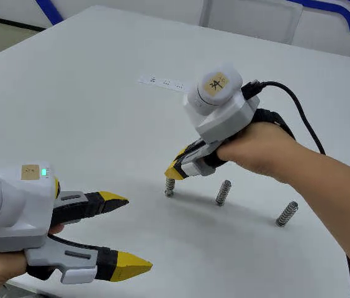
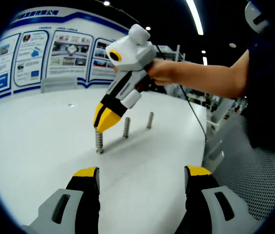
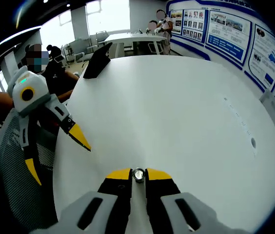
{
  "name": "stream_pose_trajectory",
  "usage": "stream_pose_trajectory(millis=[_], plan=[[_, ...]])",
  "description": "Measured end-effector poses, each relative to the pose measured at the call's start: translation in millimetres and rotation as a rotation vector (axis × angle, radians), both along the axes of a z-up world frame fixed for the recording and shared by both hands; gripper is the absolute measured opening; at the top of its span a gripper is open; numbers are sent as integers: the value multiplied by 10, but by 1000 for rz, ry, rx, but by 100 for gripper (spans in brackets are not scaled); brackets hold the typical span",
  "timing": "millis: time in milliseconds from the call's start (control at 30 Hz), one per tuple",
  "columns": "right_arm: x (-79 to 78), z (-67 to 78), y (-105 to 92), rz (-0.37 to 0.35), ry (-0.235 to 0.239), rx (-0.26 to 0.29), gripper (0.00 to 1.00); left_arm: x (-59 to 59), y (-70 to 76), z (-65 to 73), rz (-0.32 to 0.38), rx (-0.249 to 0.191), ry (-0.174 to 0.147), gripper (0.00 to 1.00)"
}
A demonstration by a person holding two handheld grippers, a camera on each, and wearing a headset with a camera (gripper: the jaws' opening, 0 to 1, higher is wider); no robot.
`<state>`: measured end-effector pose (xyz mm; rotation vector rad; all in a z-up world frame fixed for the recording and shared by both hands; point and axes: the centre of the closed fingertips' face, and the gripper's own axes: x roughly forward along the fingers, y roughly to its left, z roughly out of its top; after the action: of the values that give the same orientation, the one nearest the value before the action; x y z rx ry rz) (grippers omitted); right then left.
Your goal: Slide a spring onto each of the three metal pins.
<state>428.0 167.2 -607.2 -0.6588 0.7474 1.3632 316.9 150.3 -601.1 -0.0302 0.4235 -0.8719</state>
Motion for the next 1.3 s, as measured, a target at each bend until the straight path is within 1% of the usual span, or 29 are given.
stream_pose_trajectory(millis=[200,267,467,600,733,1000,1100,1167,1300], plan=[[0,-76,-9,1,-2,-9,12,0,2,-2,1,0,0,72],[12,-128,-14,0,-1,-14,12,0,3,-3,0,1,1,72],[27,-129,-34,0,-7,-9,12,-5,-1,-10,-3,2,4,72],[44,-89,-73,-5,-22,2,14,-11,-9,-18,-8,2,7,72],[45,-15,-122,-7,-43,20,17,-18,-18,-23,-13,4,10,72],[-61,173,-247,-16,-72,79,21,-24,-20,-29,-16,7,11,72],[-94,190,-315,-21,-77,92,22,-25,-23,-29,-17,6,12,72],[-129,204,-359,-32,-70,111,22,-27,-26,-31,-19,7,12,72],[-192,207,-455,-50,-67,131,23,-31,-30,-33,-22,9,13,72]])
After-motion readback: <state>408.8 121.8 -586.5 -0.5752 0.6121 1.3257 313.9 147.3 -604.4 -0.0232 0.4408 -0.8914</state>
